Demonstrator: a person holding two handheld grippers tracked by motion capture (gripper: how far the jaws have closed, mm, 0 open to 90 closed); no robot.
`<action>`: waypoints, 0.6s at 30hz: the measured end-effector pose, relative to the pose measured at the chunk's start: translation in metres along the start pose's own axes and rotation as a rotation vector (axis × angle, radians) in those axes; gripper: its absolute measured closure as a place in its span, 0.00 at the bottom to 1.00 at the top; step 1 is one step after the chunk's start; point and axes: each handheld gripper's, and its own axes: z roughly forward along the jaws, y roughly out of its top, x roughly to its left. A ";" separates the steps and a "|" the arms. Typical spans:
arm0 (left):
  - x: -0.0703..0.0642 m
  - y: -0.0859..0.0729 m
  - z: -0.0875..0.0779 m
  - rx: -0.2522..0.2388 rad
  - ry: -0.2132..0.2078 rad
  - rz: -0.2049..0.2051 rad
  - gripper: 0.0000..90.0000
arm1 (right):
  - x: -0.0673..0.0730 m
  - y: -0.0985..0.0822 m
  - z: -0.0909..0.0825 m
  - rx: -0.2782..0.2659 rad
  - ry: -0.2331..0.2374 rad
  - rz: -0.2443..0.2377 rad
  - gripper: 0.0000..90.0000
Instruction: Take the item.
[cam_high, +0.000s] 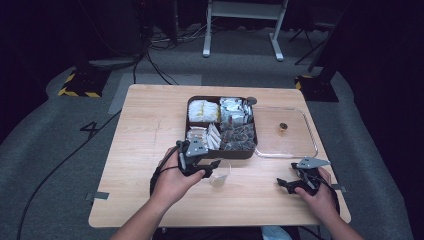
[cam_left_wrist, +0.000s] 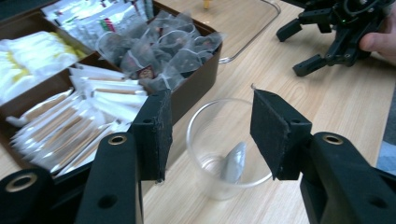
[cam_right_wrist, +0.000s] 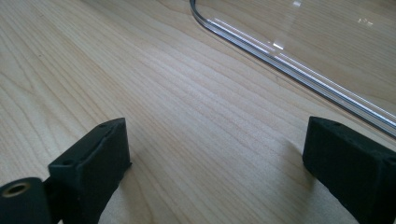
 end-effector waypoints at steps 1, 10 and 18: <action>0.001 -0.001 -0.003 0.000 0.008 0.005 0.54 | 0.000 0.000 0.000 0.000 0.000 0.000 0.08; 0.007 -0.013 -0.025 -0.002 0.040 0.012 0.51 | 0.000 0.000 0.000 0.000 0.003 0.002 0.08; 0.014 -0.026 -0.044 0.000 0.056 -0.009 0.49 | 0.000 0.000 0.000 0.000 0.003 0.002 0.08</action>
